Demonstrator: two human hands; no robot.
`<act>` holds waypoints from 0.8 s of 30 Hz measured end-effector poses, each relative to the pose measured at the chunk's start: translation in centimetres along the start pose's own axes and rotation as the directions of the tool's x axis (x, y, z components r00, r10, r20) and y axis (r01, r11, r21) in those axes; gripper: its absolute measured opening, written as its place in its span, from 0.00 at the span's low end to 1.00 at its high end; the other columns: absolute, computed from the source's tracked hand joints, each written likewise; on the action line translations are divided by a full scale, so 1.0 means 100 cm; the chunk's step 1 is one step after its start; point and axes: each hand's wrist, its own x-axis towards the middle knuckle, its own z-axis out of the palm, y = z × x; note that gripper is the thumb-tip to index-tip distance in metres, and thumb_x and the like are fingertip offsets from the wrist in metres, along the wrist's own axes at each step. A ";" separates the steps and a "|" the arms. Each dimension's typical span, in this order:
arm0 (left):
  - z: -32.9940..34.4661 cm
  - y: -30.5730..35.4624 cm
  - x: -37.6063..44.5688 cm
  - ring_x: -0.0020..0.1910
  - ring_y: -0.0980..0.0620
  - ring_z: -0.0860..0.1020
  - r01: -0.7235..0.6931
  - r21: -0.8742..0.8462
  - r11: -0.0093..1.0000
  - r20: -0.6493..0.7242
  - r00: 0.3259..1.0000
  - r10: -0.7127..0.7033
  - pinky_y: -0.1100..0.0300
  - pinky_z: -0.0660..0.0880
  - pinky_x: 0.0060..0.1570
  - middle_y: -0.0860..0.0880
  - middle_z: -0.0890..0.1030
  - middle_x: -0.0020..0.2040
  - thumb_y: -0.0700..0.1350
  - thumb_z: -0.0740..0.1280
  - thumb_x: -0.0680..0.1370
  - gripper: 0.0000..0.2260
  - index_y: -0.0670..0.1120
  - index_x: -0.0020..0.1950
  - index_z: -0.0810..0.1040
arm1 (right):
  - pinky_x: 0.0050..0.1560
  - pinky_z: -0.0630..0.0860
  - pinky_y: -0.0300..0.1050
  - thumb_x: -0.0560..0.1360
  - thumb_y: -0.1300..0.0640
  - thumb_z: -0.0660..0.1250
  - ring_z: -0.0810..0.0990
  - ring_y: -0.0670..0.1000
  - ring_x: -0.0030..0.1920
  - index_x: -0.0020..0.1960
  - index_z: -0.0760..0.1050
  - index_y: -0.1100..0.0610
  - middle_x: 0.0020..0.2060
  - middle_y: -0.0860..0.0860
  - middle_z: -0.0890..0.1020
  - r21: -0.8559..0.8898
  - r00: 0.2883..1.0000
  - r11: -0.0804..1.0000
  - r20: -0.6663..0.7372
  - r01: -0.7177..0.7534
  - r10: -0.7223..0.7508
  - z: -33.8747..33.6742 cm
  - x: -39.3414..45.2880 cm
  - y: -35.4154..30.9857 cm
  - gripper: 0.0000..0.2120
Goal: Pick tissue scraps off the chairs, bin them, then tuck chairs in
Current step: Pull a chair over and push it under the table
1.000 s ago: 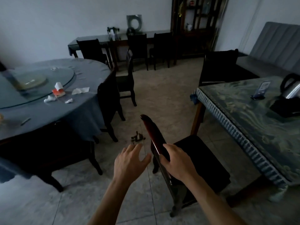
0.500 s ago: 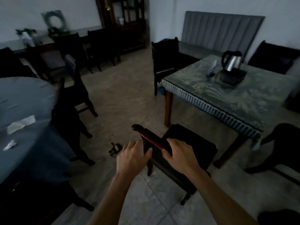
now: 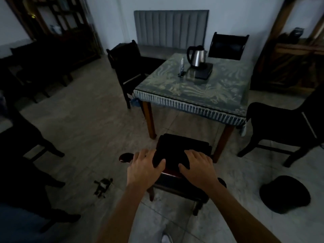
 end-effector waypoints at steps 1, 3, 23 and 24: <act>0.001 -0.001 0.007 0.62 0.47 0.74 -0.018 0.004 1.000 0.002 1.000 0.018 0.49 0.77 0.52 0.51 0.76 0.63 0.69 0.56 0.74 0.26 0.56 0.65 0.70 | 0.67 0.66 0.59 0.71 0.31 0.51 0.71 0.56 0.68 0.71 0.65 0.48 0.69 0.50 0.74 0.002 1.000 1.000 0.000 -0.024 0.024 0.002 0.005 0.001 0.34; 0.005 -0.004 0.018 0.62 0.46 0.74 -0.038 0.007 0.999 0.015 0.999 0.038 0.48 0.76 0.55 0.50 0.76 0.64 0.69 0.56 0.74 0.28 0.54 0.66 0.71 | 0.67 0.66 0.60 0.71 0.31 0.51 0.70 0.57 0.69 0.71 0.65 0.48 0.69 0.50 0.73 0.019 0.998 0.998 -0.006 -0.066 0.067 0.005 0.012 0.002 0.34; 0.045 0.005 0.049 0.60 0.51 0.75 0.092 -0.488 0.868 0.176 0.984 -0.005 0.50 0.74 0.60 0.52 0.78 0.60 0.56 0.66 0.78 0.18 0.50 0.64 0.76 | 0.69 0.63 0.60 0.75 0.36 0.57 0.69 0.58 0.69 0.71 0.69 0.51 0.69 0.51 0.73 0.062 0.953 0.953 -0.042 -0.297 0.300 0.018 0.003 0.007 0.30; 0.044 0.004 0.045 0.56 0.54 0.77 0.188 -0.608 0.772 0.187 0.978 -0.091 0.52 0.75 0.58 0.53 0.79 0.56 0.52 0.67 0.78 0.12 0.50 0.60 0.78 | 0.69 0.63 0.59 0.75 0.37 0.58 0.68 0.57 0.69 0.71 0.68 0.51 0.69 0.51 0.73 0.086 0.948 0.946 -0.037 -0.311 0.315 0.019 -0.002 0.006 0.29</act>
